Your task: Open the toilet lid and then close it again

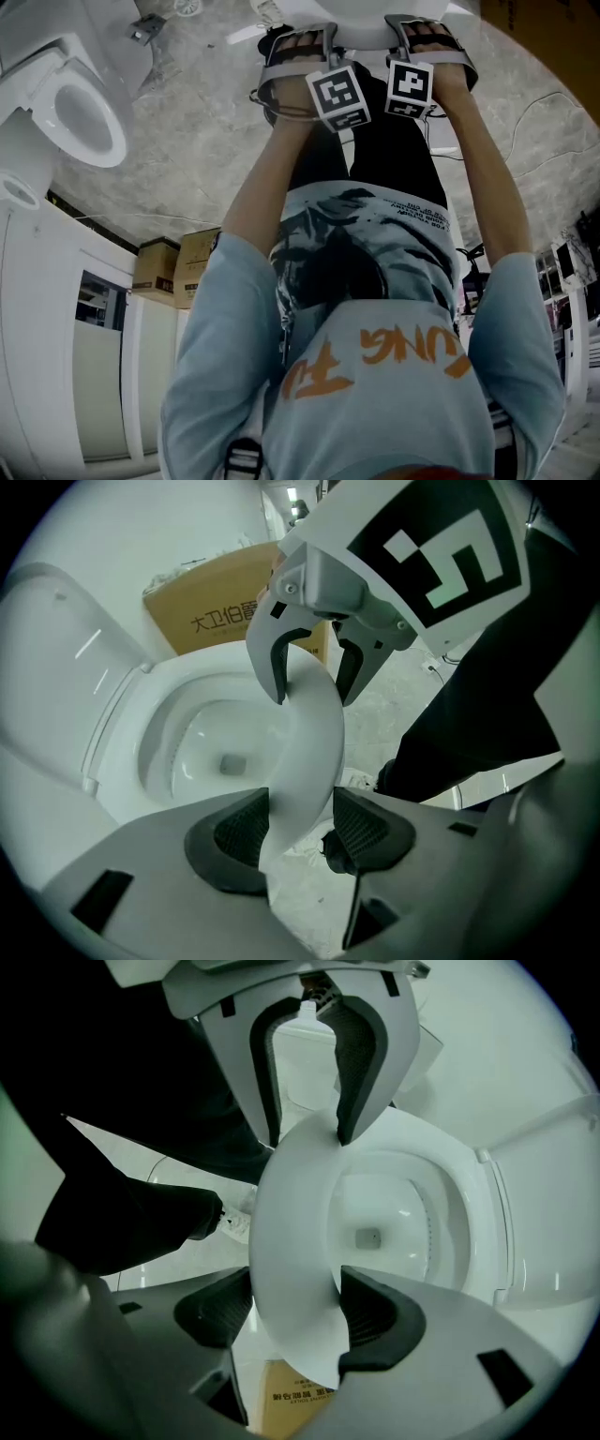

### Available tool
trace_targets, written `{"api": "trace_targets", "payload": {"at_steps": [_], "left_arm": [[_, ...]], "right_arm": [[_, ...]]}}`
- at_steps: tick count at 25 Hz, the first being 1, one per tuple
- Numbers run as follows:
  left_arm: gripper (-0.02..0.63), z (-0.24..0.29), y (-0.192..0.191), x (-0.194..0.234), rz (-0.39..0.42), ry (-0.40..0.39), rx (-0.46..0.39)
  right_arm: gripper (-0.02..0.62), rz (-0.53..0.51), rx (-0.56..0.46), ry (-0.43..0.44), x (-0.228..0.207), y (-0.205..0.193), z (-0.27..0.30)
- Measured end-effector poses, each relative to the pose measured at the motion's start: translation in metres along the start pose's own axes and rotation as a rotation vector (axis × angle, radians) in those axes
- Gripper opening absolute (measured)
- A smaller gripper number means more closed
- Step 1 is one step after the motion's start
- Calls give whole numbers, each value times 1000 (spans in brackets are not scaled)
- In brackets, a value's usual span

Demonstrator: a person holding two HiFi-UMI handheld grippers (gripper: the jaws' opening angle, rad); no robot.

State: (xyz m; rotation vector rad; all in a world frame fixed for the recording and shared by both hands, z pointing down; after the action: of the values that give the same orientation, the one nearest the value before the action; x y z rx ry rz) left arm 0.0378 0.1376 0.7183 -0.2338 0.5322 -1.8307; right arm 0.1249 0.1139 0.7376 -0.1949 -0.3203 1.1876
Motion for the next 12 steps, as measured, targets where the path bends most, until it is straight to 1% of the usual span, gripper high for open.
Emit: {"api": "trace_targets", "payload": {"at_steps": [2,4,7,9,12], "left_arm": [[227,5,-3,-2,1,-15,-2],[224,9,-5,-5,-5,-48,-3],[216,17,-11,-1,-5,-81,5],[207,19,-14,2,-49,-120,-9],[175,9,-14,10,-169,-193,-32]], "right_arm": [[305,16,5,12,2,-1,6],[307,35,14,36,4,-3,11],[310,65,24,61,1,-5,22],[314,86,28,75,2,-5,27],[316,119,17,112,3,-3,21]]}}
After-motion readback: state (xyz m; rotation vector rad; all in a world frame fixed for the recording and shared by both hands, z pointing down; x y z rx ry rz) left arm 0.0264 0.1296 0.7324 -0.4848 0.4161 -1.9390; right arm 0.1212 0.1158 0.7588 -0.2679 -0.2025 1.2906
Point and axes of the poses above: the fingertips, and each gripper's own axes: z forward along the fingers, x to its left, y out of its top, the point moved 5 cm from there along -z, backward along the fingers, and after that the axes turned 15 degrees about -x, right-handed, at the moved point
